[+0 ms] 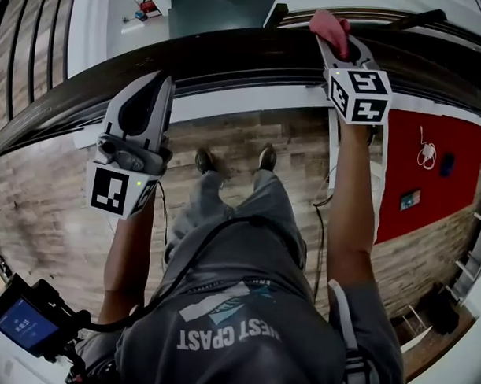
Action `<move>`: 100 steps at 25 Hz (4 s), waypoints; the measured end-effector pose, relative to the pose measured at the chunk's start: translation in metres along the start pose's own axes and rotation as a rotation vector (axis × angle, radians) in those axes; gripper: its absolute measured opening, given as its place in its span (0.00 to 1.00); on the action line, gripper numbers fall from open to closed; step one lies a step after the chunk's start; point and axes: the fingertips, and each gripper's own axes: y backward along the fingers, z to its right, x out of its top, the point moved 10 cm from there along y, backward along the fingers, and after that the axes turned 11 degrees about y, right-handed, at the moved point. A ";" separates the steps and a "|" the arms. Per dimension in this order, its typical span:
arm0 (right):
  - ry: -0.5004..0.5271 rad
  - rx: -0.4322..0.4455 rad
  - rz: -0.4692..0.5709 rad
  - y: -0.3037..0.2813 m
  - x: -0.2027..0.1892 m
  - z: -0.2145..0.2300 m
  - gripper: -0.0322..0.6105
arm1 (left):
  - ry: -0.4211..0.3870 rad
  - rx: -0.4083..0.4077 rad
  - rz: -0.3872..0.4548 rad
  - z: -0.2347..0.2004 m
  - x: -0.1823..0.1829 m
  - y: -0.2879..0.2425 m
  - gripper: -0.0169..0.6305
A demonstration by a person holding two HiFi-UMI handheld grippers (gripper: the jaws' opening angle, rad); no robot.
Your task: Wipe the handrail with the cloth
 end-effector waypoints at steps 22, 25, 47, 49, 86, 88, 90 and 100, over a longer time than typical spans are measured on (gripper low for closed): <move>-0.214 -0.220 -0.011 0.072 -0.330 0.069 0.17 | 0.048 0.079 -0.191 0.162 -0.119 -0.121 0.04; -0.250 -0.154 -0.065 -0.009 -0.394 0.052 0.17 | 0.079 0.088 -0.250 0.160 -0.163 -0.115 0.03; -0.307 -0.140 -0.079 -0.196 -0.370 -0.082 0.17 | 0.102 0.126 -0.318 0.029 -0.215 -0.008 0.03; -0.340 -0.194 -0.146 -0.188 -0.387 -0.063 0.17 | 0.108 0.129 -0.320 0.019 -0.217 0.005 0.04; -0.173 -0.029 -0.003 -0.251 -0.285 -0.275 0.17 | 0.156 0.171 -0.327 -0.096 -0.236 0.095 0.04; -0.106 0.126 0.036 -0.275 -0.254 -0.325 0.17 | 0.158 0.155 -0.335 -0.093 -0.238 0.079 0.04; -0.045 0.277 0.067 -0.292 -0.224 -0.363 0.17 | 0.157 0.135 -0.323 -0.091 -0.237 0.063 0.04; -0.180 -0.138 -0.076 -0.229 -0.318 -0.226 0.17 | 0.170 0.184 -0.306 -0.116 -0.235 0.067 0.04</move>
